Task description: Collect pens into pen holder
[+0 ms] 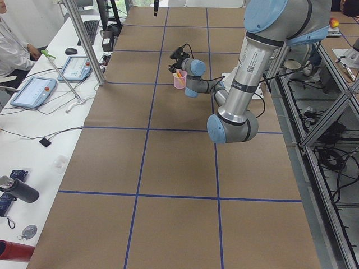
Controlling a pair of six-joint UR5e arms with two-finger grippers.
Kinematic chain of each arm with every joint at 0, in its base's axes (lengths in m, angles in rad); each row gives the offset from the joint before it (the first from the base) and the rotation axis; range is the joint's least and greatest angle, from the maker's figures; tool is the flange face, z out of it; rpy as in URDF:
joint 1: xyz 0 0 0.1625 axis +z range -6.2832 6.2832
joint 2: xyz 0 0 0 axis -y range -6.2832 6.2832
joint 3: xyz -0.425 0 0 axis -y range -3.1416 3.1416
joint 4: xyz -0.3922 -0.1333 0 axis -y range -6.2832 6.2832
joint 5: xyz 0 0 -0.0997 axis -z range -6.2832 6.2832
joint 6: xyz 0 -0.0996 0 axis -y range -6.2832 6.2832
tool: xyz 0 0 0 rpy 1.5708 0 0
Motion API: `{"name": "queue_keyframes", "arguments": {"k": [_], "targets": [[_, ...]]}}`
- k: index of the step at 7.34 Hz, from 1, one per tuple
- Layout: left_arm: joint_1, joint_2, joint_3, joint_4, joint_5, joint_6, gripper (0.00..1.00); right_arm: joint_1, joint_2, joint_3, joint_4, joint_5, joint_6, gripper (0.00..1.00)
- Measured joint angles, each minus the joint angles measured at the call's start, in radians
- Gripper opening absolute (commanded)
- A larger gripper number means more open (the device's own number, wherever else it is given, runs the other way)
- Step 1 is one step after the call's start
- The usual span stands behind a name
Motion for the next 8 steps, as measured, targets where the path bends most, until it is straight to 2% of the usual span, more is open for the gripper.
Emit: {"name": "queue_keyframes", "arguments": {"k": [2,3,5,8], "targets": [[-0.053,0.07,-0.016,0.09,-0.073,0.009,0.99,0.04,-0.005,-0.026,-0.005,0.003,-0.071,1.0],[-0.12,0.118,-0.031,0.162,-0.16,0.012,0.99,0.076,-0.016,-0.048,-0.005,0.011,-0.131,1.0],[-0.314,0.206,-0.056,0.325,-0.397,0.079,0.99,0.176,-0.074,-0.099,-0.005,0.048,-0.306,1.0],[-0.581,0.336,-0.053,0.588,-0.675,0.417,0.99,0.282,-0.243,-0.138,0.003,0.051,-0.578,1.0]]}}
